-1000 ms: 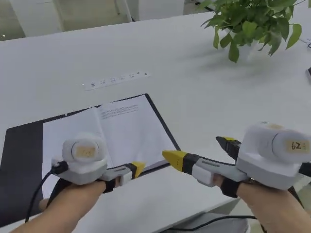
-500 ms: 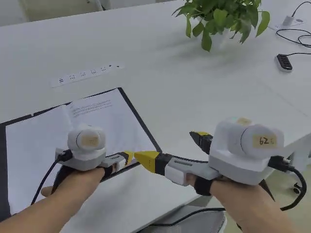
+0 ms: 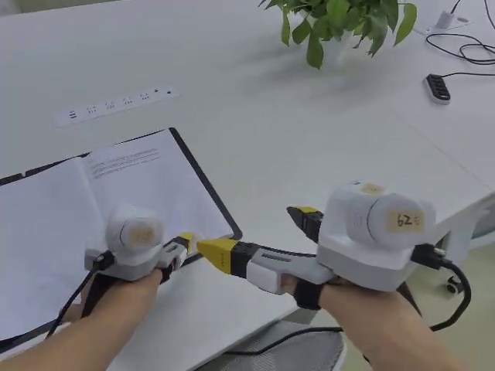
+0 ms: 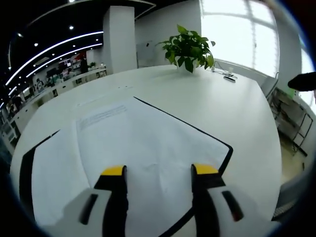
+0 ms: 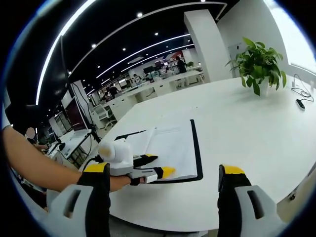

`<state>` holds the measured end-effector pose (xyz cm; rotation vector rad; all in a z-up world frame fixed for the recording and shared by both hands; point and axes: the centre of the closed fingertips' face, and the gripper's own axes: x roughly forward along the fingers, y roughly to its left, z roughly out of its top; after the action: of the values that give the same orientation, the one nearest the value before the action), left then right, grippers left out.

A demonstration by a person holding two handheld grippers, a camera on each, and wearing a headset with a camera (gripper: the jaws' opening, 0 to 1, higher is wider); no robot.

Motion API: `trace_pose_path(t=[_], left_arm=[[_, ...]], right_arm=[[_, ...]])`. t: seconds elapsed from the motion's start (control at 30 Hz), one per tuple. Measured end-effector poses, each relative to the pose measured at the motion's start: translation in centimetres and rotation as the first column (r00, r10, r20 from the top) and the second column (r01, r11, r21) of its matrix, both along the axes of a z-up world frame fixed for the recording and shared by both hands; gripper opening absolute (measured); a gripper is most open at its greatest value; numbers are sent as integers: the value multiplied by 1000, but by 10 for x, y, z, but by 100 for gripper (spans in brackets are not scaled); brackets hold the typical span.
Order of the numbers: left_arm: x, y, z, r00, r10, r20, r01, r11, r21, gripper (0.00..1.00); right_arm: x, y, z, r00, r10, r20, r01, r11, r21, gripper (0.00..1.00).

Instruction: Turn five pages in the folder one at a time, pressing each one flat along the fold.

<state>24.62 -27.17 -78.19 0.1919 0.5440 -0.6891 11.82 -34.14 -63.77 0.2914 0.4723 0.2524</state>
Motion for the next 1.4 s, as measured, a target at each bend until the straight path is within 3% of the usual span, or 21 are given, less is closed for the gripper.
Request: trace_pose_path(t=[0.1, 0.6, 0.77, 0.9, 0.97, 1.1, 1.17, 1.2, 1.23, 1.3, 1.4], left_arm=[[0, 1, 0, 1000, -2, 28, 3, 1000, -20, 49], [-2, -1, 2, 997, -11, 72, 16, 997, -70, 35], [-4, -3, 1, 996, -31, 79, 37, 996, -78, 23], [4, 3, 0, 998, 19, 58, -13, 995, -104, 10], [3, 2, 1, 997, -8, 82, 14, 997, -73, 9], [5, 3, 1, 999, 15, 51, -9, 995, -103, 6], [1, -3, 0, 1000, 17, -10, -19, 984, -176, 2], [4, 2, 0, 999, 41, 2, -40, 987, -156, 2], [3, 1, 0, 999, 42, 0, -42, 986, -164, 2], [4, 2, 0, 998, 59, -29, -64, 977, -203, 1], [5, 2, 0, 998, 55, -42, -63, 975, -213, 0]], right_arm=[[-1, 2, -2, 1000, 5, -7, -5, 1000, 4, 90], [-1, 3, -8, 1000, 6, -26, -5, 1000, 21, 87], [0, 3, -11, 999, 5, -34, -4, 1000, 24, 87], [1, 3, -14, 999, 3, -41, -2, 1000, 24, 87], [2, 4, -15, 999, 7, -43, -6, 1000, 21, 87], [5, 5, -19, 999, 9, -53, -7, 1000, 23, 86], [6, 6, -20, 998, 12, -54, -11, 1000, 23, 86], [7, 6, -22, 998, 14, -58, -13, 1000, 22, 86], [9, 7, -23, 998, 16, -60, -15, 1000, 22, 86], [12, 7, -26, 998, 21, -64, -20, 1000, 20, 86], [19, 8, -32, 997, 29, -75, -28, 999, 19, 85]])
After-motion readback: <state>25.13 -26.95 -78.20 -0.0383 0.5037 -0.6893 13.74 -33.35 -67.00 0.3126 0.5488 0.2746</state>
